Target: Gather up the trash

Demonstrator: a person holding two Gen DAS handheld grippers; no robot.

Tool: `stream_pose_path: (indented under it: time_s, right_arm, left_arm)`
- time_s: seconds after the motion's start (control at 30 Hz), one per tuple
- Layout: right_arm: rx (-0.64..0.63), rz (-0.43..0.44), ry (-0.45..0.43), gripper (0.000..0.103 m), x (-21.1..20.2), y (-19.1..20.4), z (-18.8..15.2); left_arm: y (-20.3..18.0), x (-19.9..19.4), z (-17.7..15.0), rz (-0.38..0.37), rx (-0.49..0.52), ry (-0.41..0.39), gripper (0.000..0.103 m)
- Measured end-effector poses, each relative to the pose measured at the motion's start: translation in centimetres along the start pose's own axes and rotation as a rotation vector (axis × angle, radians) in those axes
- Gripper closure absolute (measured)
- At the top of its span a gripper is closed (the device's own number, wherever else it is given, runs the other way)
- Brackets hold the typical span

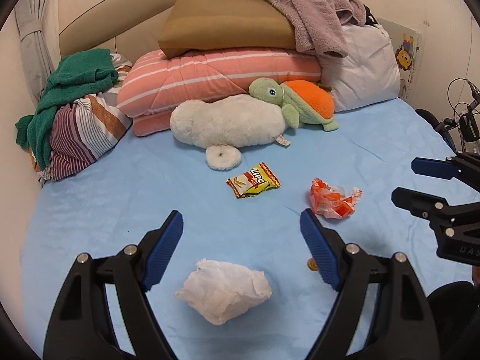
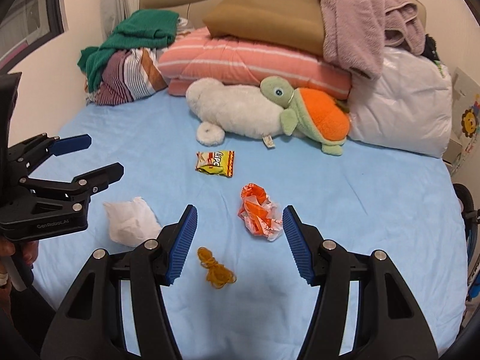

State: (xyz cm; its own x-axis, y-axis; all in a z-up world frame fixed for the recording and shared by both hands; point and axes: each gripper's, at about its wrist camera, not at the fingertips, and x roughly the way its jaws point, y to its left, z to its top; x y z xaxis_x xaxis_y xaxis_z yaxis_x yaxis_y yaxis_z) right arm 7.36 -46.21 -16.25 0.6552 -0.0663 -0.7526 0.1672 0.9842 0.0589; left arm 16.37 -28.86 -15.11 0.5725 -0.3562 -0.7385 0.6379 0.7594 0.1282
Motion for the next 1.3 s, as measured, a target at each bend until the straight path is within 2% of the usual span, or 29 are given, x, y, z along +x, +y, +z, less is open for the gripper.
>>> stream_pose_path:
  time_s: [0.3,0.73,1.07,1.2,1.23,1.27,1.3]
  right_arm:
    - [-0.060,0.020,0.097,0.046,9.7,-0.9,0.9]
    - [-0.090,0.035,0.175,0.048,17.3,-1.9,0.7]
    - [-0.091,0.057,0.207,0.068,19.5,-2.4,0.4]
    - [-0.085,0.070,0.206,0.074,19.6,-2.6,0.5]
    - [-0.084,0.071,0.204,0.075,19.6,-2.7,0.6]
    - [-0.084,0.073,0.203,0.075,19.5,-2.7,0.6]
    - [-0.082,0.075,0.200,0.075,19.5,-2.8,0.6]
  left_arm:
    - [0.8,9.3,0.9,-0.019,-0.014,0.093,0.023]
    - [1.1,19.4,1.7,-0.012,-0.018,0.194,0.023]
    - [-0.7,23.3,2.1,-0.033,0.005,0.252,0.023]
    - [-1.1,23.8,2.6,-0.042,-0.004,0.242,0.023]
    - [-1.1,23.9,2.8,-0.056,-0.015,0.241,0.031]
    - [-1.0,24.0,2.9,-0.079,-0.027,0.240,0.048]
    - [-1.0,24.1,3.1,-0.099,-0.038,0.243,0.055]
